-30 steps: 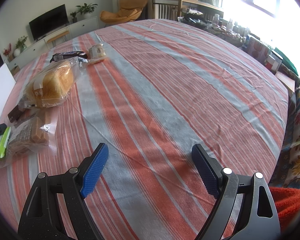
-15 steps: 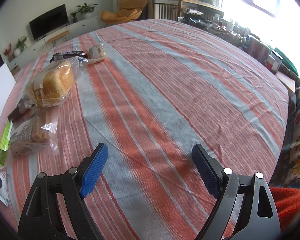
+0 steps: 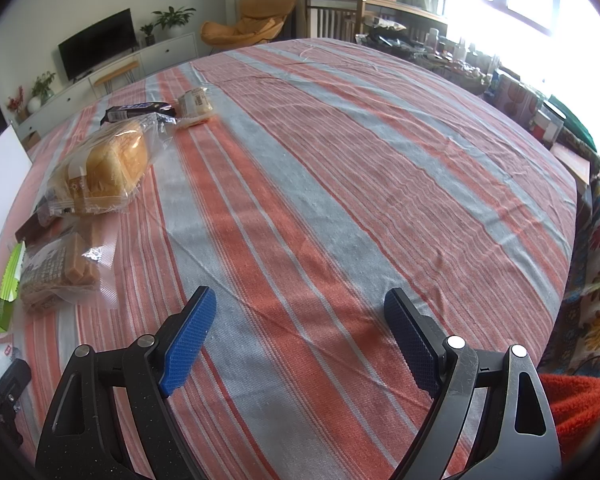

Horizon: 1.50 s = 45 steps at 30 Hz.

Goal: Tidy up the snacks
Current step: 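Reach the left tool to the blue-white triangular pack and close on it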

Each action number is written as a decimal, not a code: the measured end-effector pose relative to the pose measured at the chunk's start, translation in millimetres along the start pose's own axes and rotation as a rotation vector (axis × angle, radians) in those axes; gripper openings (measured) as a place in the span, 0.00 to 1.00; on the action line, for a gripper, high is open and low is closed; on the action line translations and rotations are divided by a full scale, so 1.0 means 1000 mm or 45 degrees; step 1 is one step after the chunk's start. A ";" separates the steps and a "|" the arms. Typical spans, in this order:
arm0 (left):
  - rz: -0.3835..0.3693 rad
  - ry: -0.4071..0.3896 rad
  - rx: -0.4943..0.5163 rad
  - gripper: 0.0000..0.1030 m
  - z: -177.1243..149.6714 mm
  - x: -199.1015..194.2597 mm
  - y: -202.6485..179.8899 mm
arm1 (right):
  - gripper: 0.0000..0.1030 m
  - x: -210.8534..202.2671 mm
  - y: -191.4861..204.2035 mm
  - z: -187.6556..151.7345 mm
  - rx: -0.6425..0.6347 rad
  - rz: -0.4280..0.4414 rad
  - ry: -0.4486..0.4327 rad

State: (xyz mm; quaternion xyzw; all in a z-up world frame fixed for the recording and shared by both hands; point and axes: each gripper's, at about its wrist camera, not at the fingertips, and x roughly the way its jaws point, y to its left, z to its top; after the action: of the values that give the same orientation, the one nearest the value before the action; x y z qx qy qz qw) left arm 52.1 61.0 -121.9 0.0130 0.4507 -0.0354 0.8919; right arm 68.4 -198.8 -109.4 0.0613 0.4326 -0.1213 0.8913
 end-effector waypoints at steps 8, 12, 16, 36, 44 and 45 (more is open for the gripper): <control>0.000 0.001 0.002 0.95 0.000 0.000 -0.001 | 0.87 0.000 0.000 0.000 -0.001 0.001 0.000; -0.006 0.005 0.009 0.96 0.001 0.001 -0.002 | 0.87 0.000 0.000 0.000 -0.001 0.001 -0.001; -0.007 0.006 0.011 0.97 0.001 0.002 -0.002 | 0.87 0.000 0.000 0.000 -0.001 0.001 -0.001; -0.014 0.014 0.023 1.00 0.001 0.004 -0.005 | 0.87 0.000 0.000 0.000 -0.001 0.002 -0.001; -0.031 0.025 0.035 0.70 -0.001 -0.004 -0.008 | 0.87 0.000 0.000 0.000 -0.001 0.002 -0.002; -0.043 0.018 0.046 0.63 -0.002 -0.007 -0.010 | 0.87 0.000 0.000 0.000 -0.002 0.002 -0.002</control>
State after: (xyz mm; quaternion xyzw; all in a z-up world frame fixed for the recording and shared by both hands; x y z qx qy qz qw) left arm 46.1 51.1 -117.2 0.0218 0.4564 -0.0584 0.8876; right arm 68.1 -199.1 -109.6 0.0611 0.4320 -0.1203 0.8918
